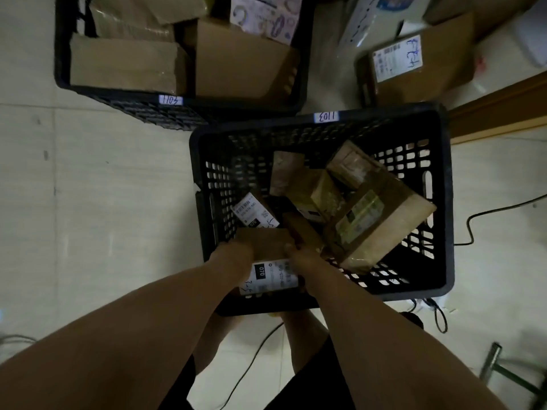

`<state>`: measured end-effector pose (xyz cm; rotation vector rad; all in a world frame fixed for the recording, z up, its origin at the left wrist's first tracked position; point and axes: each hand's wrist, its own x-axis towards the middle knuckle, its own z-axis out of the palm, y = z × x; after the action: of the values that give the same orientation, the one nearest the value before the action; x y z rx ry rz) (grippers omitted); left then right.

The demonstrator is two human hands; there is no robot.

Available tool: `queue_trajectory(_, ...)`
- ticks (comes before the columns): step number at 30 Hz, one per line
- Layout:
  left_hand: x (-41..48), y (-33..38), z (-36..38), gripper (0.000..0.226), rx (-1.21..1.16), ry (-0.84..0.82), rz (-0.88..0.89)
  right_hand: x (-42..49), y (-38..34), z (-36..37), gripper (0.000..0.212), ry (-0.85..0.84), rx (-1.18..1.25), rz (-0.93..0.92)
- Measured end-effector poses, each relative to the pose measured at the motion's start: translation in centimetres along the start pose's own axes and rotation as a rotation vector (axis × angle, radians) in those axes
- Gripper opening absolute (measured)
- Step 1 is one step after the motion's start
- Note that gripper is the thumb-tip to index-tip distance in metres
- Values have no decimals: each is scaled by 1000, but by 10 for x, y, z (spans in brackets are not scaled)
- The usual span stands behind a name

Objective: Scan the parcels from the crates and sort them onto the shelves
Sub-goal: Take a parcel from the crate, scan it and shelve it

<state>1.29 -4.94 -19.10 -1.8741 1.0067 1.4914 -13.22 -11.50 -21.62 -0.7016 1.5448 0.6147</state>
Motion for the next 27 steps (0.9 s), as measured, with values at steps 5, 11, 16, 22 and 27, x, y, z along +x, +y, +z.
queue_trajectory(5, 3, 2, -14, 32, -432, 13, 44, -16, -4, -9, 51, -32, 123, -23)
queue_trajectory(11, -50, 4, -51, 60, -891, 22, -33, -69, -16, -53, 73, 117, 244, -89)
queue_trajectory(16, -149, 15, -104, 89, -1264, 13, 62, -188, -46, -98, 26, 134, 436, -127)
queue_trajectory(22, -306, 33, -190, 84, -1267, -37, 328, -353, -75, -133, 25, 150, 545, -250)
queue_trajectory(27, -431, 35, -253, 49, -1163, 40, 547, -485, -90, -145, 40, 136, 645, -437)
